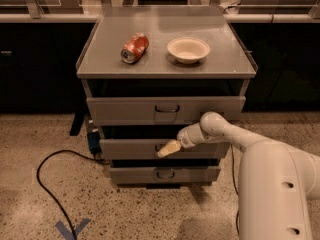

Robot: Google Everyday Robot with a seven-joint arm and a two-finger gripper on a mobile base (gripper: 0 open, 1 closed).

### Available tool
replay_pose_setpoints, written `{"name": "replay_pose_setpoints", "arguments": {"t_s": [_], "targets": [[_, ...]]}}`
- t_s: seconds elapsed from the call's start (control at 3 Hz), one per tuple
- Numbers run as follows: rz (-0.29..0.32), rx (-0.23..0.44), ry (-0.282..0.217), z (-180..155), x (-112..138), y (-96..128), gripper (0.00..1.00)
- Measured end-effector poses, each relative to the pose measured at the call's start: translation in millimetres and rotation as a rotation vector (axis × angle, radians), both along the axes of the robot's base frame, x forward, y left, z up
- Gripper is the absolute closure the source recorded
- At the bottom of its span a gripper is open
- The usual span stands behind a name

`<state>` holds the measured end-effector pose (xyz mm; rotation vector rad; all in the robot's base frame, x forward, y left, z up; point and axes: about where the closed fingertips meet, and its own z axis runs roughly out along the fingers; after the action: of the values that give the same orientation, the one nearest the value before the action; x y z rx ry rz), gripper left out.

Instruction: Open middle drawer

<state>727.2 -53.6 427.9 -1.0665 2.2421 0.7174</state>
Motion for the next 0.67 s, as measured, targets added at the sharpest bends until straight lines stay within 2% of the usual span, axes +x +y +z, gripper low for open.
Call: {"name": "replay_pose_setpoints", "arguments": {"t_s": [0.33, 0.67], "targets": [[0.000, 0.013, 0.052, 2.5, -11.3, 5.0, 0.00], [0.000, 0.013, 0.052, 2.5, -11.3, 5.0, 0.00]]}}
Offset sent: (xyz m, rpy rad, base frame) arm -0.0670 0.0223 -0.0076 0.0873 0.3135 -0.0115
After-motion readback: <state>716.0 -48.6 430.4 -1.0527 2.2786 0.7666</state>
